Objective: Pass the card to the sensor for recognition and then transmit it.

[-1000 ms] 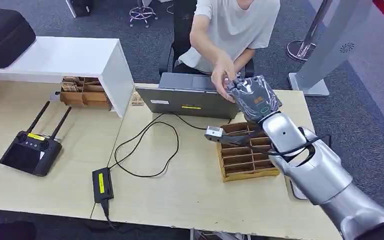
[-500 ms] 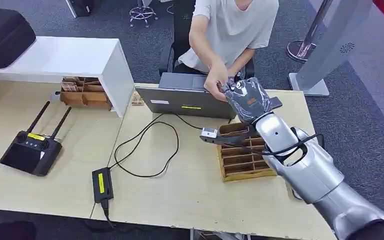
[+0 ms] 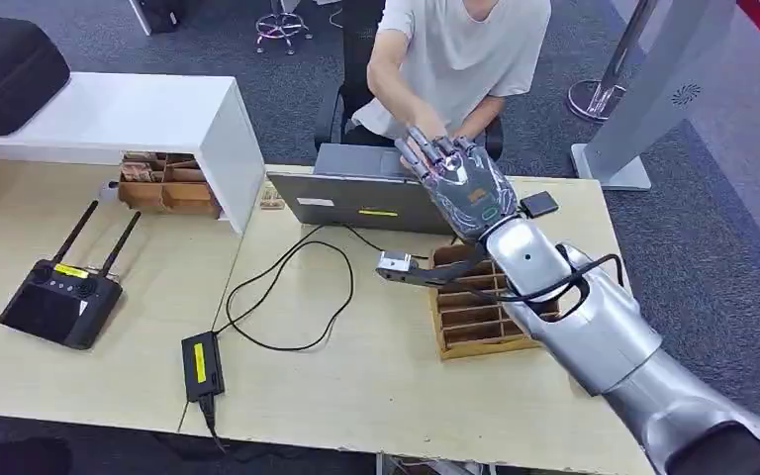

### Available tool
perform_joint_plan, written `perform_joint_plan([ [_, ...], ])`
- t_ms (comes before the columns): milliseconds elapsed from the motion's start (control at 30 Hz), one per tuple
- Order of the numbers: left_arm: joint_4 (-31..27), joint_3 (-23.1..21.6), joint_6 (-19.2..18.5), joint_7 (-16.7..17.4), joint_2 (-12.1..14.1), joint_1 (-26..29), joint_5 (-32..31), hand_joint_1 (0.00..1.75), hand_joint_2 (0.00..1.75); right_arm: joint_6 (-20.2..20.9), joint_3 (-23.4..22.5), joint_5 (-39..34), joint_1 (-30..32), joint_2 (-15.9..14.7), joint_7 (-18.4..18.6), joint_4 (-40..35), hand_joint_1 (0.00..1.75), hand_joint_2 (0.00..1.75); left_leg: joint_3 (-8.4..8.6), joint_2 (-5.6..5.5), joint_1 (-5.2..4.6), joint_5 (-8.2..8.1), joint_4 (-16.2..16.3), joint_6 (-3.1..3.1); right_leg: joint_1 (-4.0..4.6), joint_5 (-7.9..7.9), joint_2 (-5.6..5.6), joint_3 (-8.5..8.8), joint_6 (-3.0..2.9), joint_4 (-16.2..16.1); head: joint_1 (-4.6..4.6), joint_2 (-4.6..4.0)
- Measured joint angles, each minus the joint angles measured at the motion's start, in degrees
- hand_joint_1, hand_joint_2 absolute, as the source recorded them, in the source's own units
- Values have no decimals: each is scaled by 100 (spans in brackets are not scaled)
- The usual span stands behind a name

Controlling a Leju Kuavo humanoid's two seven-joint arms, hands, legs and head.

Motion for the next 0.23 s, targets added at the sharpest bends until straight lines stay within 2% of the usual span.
perform_joint_plan([
  [233, 0, 0, -4, 4, 15, 4, -2, 0, 175, -4, 7, -33, -41, 0, 0, 15, 0, 175, 0, 0, -1, 0, 0, 0, 0, 0, 0, 0, 0, -2, 0, 0],
])
